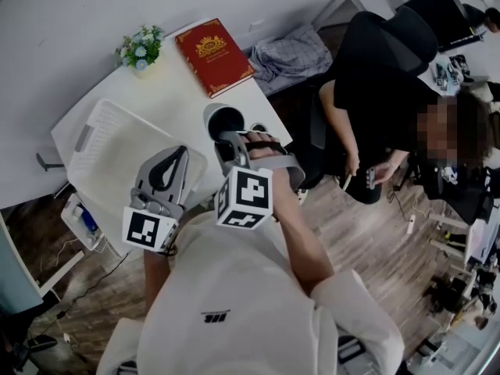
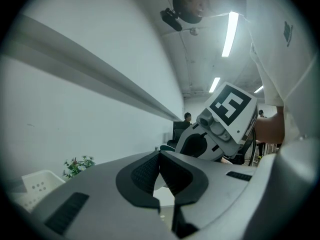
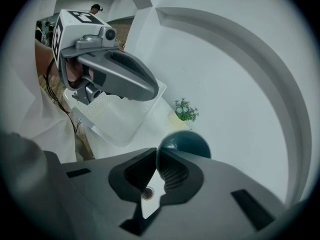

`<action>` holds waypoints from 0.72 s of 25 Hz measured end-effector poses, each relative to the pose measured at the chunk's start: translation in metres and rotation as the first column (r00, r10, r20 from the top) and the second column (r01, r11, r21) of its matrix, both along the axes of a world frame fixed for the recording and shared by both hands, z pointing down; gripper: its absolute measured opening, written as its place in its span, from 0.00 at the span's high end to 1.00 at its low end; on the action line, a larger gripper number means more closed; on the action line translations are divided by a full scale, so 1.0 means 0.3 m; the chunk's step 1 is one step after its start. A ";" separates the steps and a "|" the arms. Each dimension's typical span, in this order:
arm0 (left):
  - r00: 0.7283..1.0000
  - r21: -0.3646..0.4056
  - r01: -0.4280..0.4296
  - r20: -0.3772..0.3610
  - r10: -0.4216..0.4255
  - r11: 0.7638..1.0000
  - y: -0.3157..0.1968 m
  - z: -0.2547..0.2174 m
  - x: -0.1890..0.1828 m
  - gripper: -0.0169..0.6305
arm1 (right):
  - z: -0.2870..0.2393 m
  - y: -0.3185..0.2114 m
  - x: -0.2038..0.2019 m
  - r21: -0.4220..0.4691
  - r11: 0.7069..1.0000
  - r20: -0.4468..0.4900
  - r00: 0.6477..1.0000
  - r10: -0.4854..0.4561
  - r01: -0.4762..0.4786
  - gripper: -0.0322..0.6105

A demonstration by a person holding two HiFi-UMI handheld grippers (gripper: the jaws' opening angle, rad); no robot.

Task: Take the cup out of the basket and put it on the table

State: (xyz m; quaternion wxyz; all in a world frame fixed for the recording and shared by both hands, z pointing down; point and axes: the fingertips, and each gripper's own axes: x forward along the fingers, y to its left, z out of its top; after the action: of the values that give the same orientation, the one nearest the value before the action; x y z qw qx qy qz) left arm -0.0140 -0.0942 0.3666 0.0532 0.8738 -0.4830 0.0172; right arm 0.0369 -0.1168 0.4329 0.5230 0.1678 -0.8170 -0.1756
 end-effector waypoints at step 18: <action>0.996 -0.036 -0.085 0.021 0.086 0.996 -0.074 0.056 0.078 0.96 | 0.226 -0.016 0.094 -0.108 0.991 -0.099 0.993 0.071 -0.082 0.90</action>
State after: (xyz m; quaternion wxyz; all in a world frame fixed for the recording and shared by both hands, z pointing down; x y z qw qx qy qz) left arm 0.0093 -0.1163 0.3835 0.0623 0.8924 -0.4454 0.0378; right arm 0.0651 -0.1216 0.5008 0.5762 0.1608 -0.7927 -0.1170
